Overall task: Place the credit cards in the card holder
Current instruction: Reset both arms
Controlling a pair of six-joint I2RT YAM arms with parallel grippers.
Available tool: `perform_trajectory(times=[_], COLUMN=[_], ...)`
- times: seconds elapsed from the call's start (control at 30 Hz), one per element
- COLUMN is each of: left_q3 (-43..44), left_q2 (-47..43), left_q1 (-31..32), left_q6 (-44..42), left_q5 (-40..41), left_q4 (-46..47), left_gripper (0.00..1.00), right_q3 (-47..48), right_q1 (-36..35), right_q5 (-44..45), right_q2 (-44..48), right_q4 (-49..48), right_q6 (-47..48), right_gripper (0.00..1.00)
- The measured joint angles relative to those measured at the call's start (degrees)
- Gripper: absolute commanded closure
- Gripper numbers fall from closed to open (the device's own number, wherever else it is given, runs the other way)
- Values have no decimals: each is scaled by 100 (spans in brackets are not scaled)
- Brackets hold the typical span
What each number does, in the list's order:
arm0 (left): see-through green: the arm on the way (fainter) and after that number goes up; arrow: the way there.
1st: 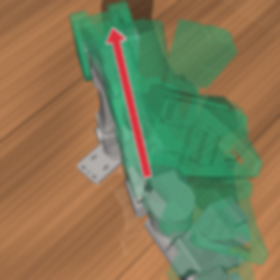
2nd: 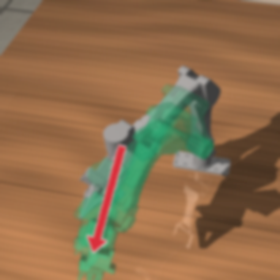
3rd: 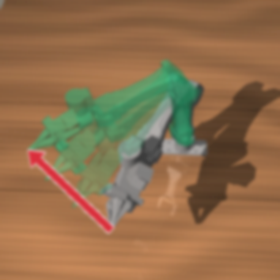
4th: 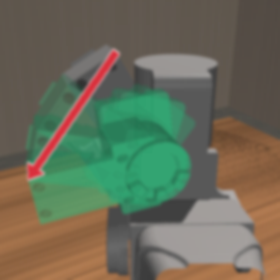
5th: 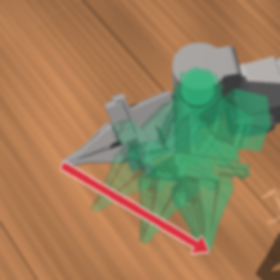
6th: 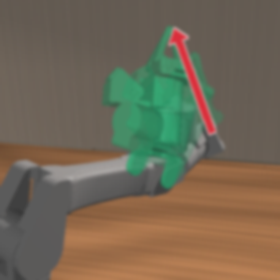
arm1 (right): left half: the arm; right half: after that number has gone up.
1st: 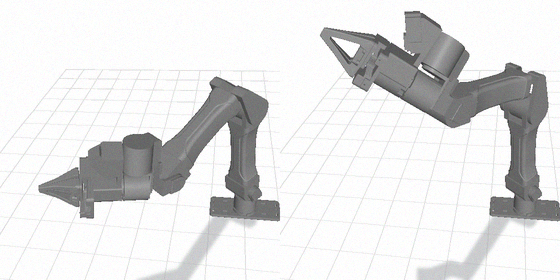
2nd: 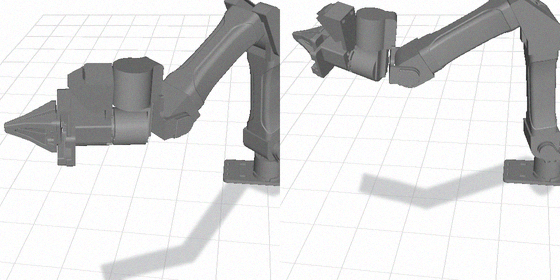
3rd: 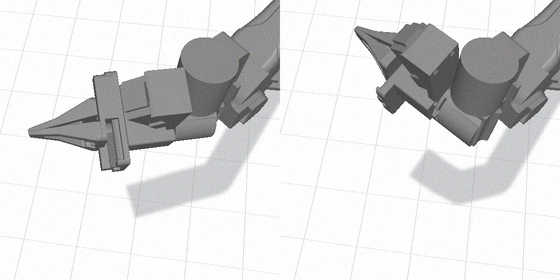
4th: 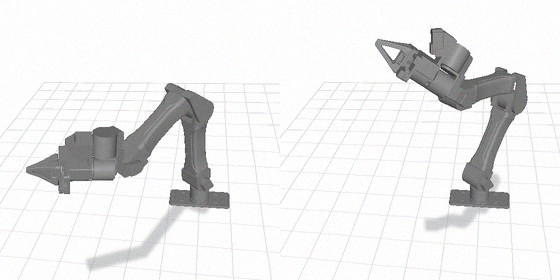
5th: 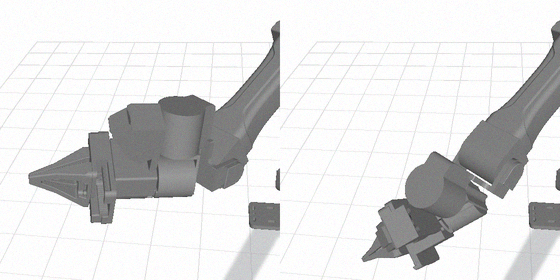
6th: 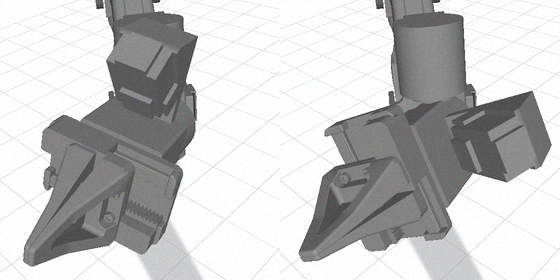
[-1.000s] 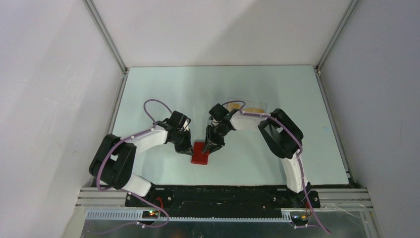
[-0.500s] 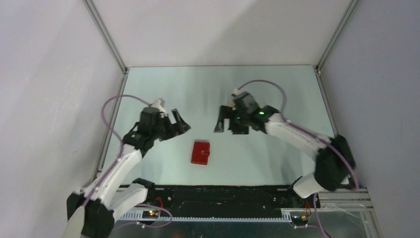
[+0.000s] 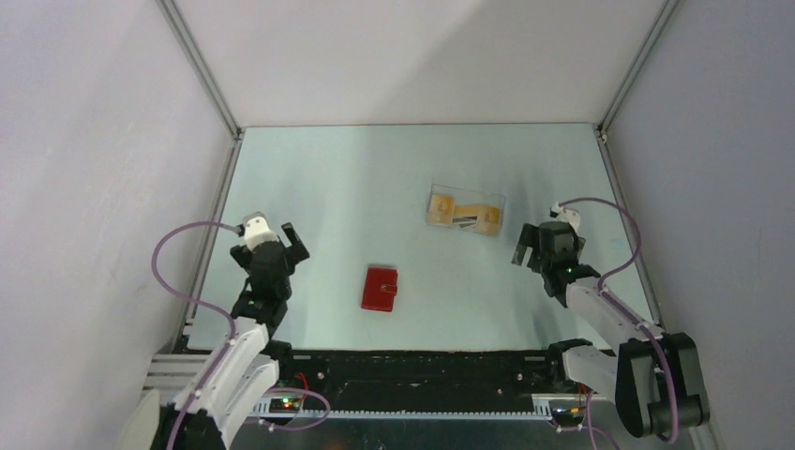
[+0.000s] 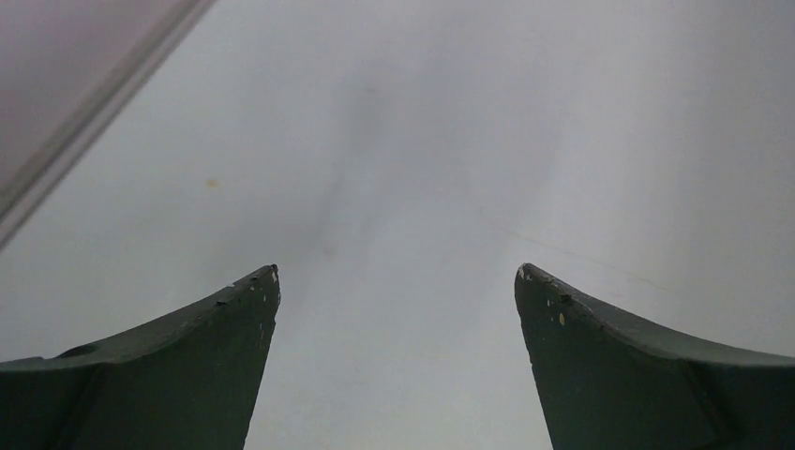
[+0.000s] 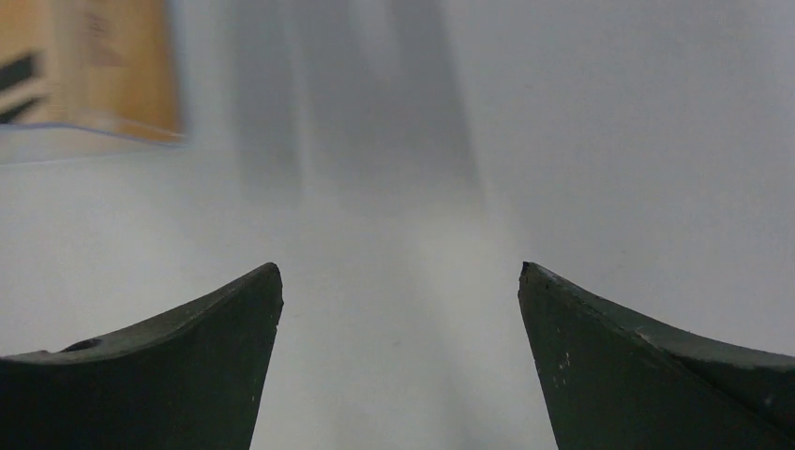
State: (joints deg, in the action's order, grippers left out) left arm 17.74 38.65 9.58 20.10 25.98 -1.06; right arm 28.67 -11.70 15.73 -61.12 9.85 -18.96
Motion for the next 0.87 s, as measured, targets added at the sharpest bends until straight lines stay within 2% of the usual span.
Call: perform_trajectory(times=[0.1, 0.2, 0.37, 0.53, 0.67, 0.87], left_q3=[-413, -608, -916, -1252, -1346, -1344], left_q2=[614, 1556, 2839, 3344, 3563, 3569], left_q1=[0, -2, -151, -387, -295, -295], left_q6=[-391, -898, -1714, -1947, -2065, -2120], left_q5=[629, 927, 852, 568, 579, 586], left_q4=[1025, 2090, 4649, 6365, 6990, 7361], left_gripper=[0, 0, 0, 0, 0, 1], right_q3=[-597, -807, -1259, -1281, -1414, -1423], right_q1=[345, 560, 597, 946, 1141, 1259], right_q5=[162, 197, -96, -748, -1047, -1307], right_q2=[-201, -396, -540, -1462, -1644, -1652], right_q4=[-916, -1808, -3735, -5178, -5683, -6070], right_q6=[402, 673, 1215, 1486, 1499, 1502], right_gripper=[4, 1, 1, 1, 1, 1])
